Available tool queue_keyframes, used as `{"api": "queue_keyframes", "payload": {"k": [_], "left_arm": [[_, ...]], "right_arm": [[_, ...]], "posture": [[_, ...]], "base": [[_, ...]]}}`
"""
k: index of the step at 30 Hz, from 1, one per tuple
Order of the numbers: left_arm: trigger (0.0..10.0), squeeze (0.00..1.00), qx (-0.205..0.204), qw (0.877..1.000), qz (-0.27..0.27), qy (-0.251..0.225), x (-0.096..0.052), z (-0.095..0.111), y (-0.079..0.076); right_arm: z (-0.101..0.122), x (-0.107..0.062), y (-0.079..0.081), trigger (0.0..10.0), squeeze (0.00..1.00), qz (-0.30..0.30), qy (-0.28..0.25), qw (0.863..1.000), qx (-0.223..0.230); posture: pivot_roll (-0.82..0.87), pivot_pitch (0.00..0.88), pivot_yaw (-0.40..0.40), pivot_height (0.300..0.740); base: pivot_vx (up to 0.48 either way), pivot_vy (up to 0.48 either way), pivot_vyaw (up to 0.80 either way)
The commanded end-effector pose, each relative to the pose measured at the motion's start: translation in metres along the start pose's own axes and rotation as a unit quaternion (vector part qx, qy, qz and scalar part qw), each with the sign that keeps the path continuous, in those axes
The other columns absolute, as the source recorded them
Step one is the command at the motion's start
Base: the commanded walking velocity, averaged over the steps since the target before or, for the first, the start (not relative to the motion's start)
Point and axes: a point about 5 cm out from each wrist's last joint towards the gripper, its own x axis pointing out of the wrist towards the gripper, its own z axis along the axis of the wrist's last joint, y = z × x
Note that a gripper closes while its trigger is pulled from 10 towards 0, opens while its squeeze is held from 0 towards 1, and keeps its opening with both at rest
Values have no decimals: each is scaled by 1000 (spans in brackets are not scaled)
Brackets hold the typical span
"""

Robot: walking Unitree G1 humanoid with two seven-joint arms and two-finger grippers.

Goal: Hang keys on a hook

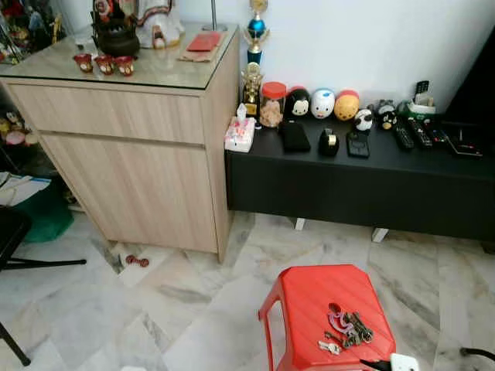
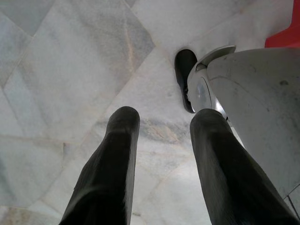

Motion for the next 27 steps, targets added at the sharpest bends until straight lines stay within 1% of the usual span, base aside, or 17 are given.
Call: {"api": "queue_keyframes", "payload": {"k": [1,3,4,6,7,8,9,11,12,14,17,21,23,24,25,26,27], "left_arm": [[10000,0,1,1000,1,4,0,-2,1],[10000,0,1,1000,1,4,0,-2,1],[10000,0,1,1000,2,4,0,-2,1],[10000,0,1,1000,2,4,0,-2,1],[10000,0,1,1000,2,4,0,-2,1],[10000,0,1,1000,3,5,0,-2,1],[10000,0,1,1000,3,5,0,-2,1],[10000,0,2,1000,4,6,0,-2,2],[10000,0,2,1000,4,6,0,-2,2],[10000,0,-4,1000,10,2,0,-2,2],[10000,0,-1,1000,9,2,0,-2,2],[10000,0,0,1000,8,2,0,-2,2],[10000,0,-2,1000,6,2,0,-2,2],[10000,0,-2,1000,6,2,0,-2,2],[10000,0,-2,1000,5,2,0,-2,1],[10000,0,-4,1000,5,1,0,-1,1],[10000,0,-5,1000,5,1,0,-1,1]], "right_arm": [[6,1,0,10000,0,-5,-9,1000,0],[6,1,1,10000,0,-5,-9,1000,0],[11,5,22,10000,0,3,-10,1000,-4],[14,7,33,10000,0,8,-11,1000,-6],[14,7,33,10000,0,8,-11,1000,-6],[17,8,40,10000,0,11,-13,1000,-6],[17,8,40,10000,0,11,-13,1000,-6],[19,9,57,10000,0,20,-15,1000,-8],[19,9,57,10000,0,20,-15,1000,-8],[21,10,65,10000,0,24,-16,1000,-8],[22,10,68,10000,0,25,-17,1000,-8],[24,10,81,10000,0,31,-20,999,-9],[26,10,91,10000,0,34,-22,999,-10],[26,10,92,10000,0,35,-22,999,-10],[25,10,79,10000,0,27,-22,999,-7],[24,10,62,10000,0,17,-22,1000,-4],[24,10,58,10000,0,15,-22,1000,-3]], "posture": [[-31,0,-47,740],[-31,0,-47,740],[-30,0,-48,740],[-30,0,-48,740],[-30,0,-48,740],[-30,0,-48,740],[-30,0,-48,740],[-30,0,-47,740],[-30,0,-47,740],[-30,0,-47,740],[-30,0,-47,740],[-30,0,-47,740],[-31,0,-47,740],[-31,0,-47,740],[-29,0,-48,740],[-31,0,-47,740],[-31,0,-47,740]], "base": [[0,0,0],[0,0,0],[0,0,0],[0,0,0],[0,0,0],[0,0,0],[0,0,0],[0,0,0],[0,0,0],[0,0,0],[0,0,0],[0,0,0],[0,0,0],[0,0,0],[0,0,0],[0,0,0],[0,0,0]]}}
